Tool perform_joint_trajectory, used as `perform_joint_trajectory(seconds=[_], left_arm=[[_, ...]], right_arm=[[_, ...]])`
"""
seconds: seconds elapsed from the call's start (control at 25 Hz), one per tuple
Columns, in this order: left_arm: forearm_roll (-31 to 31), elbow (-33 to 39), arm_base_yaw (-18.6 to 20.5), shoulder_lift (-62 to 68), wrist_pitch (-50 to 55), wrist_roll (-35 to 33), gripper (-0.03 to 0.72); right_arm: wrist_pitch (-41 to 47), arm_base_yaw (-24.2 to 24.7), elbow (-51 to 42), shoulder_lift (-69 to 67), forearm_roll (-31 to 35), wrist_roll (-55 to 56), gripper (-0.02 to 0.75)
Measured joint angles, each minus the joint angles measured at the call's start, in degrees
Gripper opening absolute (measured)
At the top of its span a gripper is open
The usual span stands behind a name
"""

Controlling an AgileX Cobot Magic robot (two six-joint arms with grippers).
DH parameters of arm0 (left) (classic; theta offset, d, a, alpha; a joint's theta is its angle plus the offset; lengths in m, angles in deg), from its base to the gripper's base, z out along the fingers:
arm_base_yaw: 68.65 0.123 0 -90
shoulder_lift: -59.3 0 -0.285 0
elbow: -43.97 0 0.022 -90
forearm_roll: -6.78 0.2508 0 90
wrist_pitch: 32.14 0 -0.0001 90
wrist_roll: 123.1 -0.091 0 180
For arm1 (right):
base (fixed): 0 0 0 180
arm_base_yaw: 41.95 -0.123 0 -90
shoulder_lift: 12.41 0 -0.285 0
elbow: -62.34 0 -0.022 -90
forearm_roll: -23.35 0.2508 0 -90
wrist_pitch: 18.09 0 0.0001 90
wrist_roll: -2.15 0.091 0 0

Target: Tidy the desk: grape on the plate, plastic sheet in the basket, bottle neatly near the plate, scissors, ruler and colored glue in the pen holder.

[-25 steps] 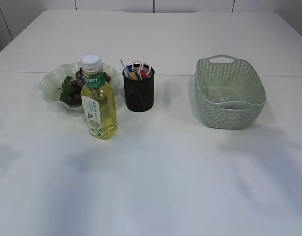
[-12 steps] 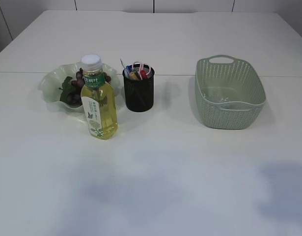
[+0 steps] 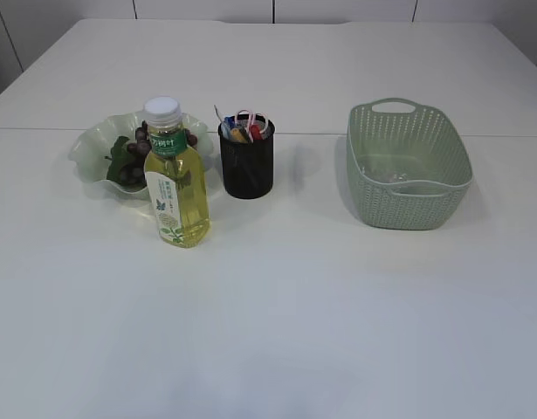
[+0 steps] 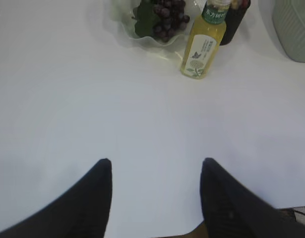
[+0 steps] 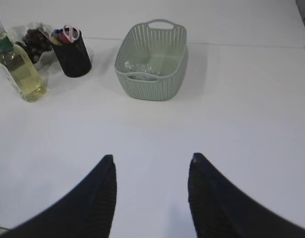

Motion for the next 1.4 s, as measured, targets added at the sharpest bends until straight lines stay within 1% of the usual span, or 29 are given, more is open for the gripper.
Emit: perform_joint_trajectory(seconds=[0.28, 0.4, 0.64, 0.92, 1.04, 1.24, 1.4], left_arm=[[0.4, 0.0, 0.0, -8.3, 0.2, 0.1, 0.421], [1.6, 0.0, 0.0, -11.1, 0.4, 0.1, 0.421], [5.1, 0.3, 0.0, -16.6, 0.5, 0.1, 0.421], [5.9, 7.7, 0.0, -26.4, 0.1, 0.5, 0.421], [5.9, 11.7, 0.0, -26.5, -0.4, 0.7, 0.421], [5.8, 17.4, 0.0, -26.5, -4.9, 0.8, 0.417], [5.7, 21.3, 0.0, -26.5, -7.6, 0.8, 0.406]], right_arm=[[0.2, 0.0, 0.0, 8.5, -0.2, 0.1, 0.382], [0.3, 0.0, -0.3, 11.1, -0.2, 0.1, 0.382], [0.6, 0.0, -6.3, 14.4, 0.0, 0.2, 0.382], [0.6, 0.0, -13.6, 14.4, 0.3, 1.1, 0.382], [0.2, 0.0, -16.5, 14.4, -0.3, 1.1, 0.382], [-3.7, 0.0, -22.1, 14.4, -3.0, 1.2, 0.382], [-5.9, 0.0, -23.6, 14.4, -3.7, 1.2, 0.382]])
